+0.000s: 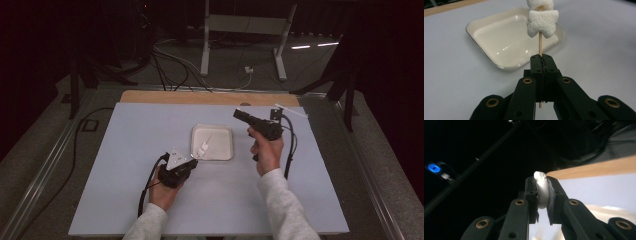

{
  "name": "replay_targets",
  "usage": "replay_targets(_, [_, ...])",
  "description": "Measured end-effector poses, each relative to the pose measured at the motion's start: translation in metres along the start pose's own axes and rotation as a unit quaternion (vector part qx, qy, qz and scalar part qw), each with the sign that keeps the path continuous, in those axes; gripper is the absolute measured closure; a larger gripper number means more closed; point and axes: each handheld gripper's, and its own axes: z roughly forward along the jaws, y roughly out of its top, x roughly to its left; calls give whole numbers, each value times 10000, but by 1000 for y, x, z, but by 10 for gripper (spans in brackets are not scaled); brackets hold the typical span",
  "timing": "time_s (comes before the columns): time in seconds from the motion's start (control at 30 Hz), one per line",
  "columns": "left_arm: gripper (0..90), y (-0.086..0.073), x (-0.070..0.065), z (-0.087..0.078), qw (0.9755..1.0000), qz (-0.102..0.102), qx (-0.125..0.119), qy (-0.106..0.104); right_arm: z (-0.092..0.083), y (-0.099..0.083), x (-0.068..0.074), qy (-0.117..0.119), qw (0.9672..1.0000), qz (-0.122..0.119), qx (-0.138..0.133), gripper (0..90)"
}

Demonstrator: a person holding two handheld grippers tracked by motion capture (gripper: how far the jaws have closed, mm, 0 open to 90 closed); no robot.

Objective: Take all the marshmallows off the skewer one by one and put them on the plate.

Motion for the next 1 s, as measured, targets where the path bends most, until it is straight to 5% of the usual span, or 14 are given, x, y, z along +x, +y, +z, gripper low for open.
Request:
replay_targets(0.13, [900,3,0,-1,10000,-65,-36,21,-2,-1,1,-324,9973,-537,383,799])
replay_targets(0.3, [900,4,1,-2,9999,-153,-58,-9,13,-18,-8,-444,9952,-555,671,792])
replay_targets(0.6, [900,4,8,-7,9992,-372,-135,27,44,-45,-17,-910,9824,-912,1350,772])
replay_targets(0.8, [900,4,9,-6,9991,-409,-123,7,66,-64,-27,-1206,9732,-924,1729,737])
replay_targets(1.0, [900,3,10,-5,9990,-441,-75,6,74,-71,-34,-1410,9677,-837,1917,520])
